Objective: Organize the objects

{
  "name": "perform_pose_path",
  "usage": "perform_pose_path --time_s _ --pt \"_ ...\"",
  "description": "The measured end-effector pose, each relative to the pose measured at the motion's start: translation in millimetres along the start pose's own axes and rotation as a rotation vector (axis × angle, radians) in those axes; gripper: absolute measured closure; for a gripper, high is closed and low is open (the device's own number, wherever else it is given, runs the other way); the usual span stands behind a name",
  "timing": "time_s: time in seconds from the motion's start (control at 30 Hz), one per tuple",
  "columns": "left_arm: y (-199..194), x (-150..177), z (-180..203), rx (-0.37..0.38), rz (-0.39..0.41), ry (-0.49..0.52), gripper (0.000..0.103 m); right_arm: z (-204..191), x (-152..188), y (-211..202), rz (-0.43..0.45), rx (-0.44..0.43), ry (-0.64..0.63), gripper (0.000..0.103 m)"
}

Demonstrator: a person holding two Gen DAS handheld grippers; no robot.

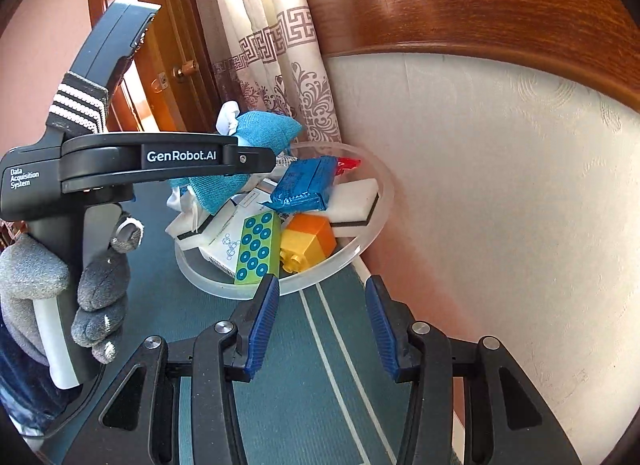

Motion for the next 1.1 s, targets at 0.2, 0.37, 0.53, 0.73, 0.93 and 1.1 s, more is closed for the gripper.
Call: perform_pose_path --time_s 0.2,0.37,0.53,0.73,0.93,1.1 --pt "-12 -2 -14 -0.004 0.034 -0.060 0.016 -2 3 0 -0.004 -0.003 0.014 0.056" --pt "-35 -2 -19 -0.036 0.091 -0.046 0.004 -4 5 -3 -0.005 -0.006 0.025 0.055" --pt "-58 5 -24 -0.135 0.159 0.016 0.000 -10 8 -7 -0.009 -0.010 0.035 0.045" --pt "-64 27 -33 -0.169 0.128 0.025 0.000 -18 11 -12 -0.018 -0.017 0.039 0.035" --pt "-71 41 -43 -0.225 0.141 0.002 0.000 -21 15 -17 -0.022 -0.002 0.038 0.025" --pt "-76 48 -51 -0.246 0.154 -0.011 0.000 -22 16 -18 -0.033 0.018 0.035 0.019"
Point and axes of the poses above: each gripper's, at about its wrist camera, not at the fingertips, and y roughly the way its jaws point, z to its right, x to its underside, the point moved 6 cm from there along y, roughly the way its jaws point, and after that the axes turned 13 degrees about -y, right-handed, at the moved point
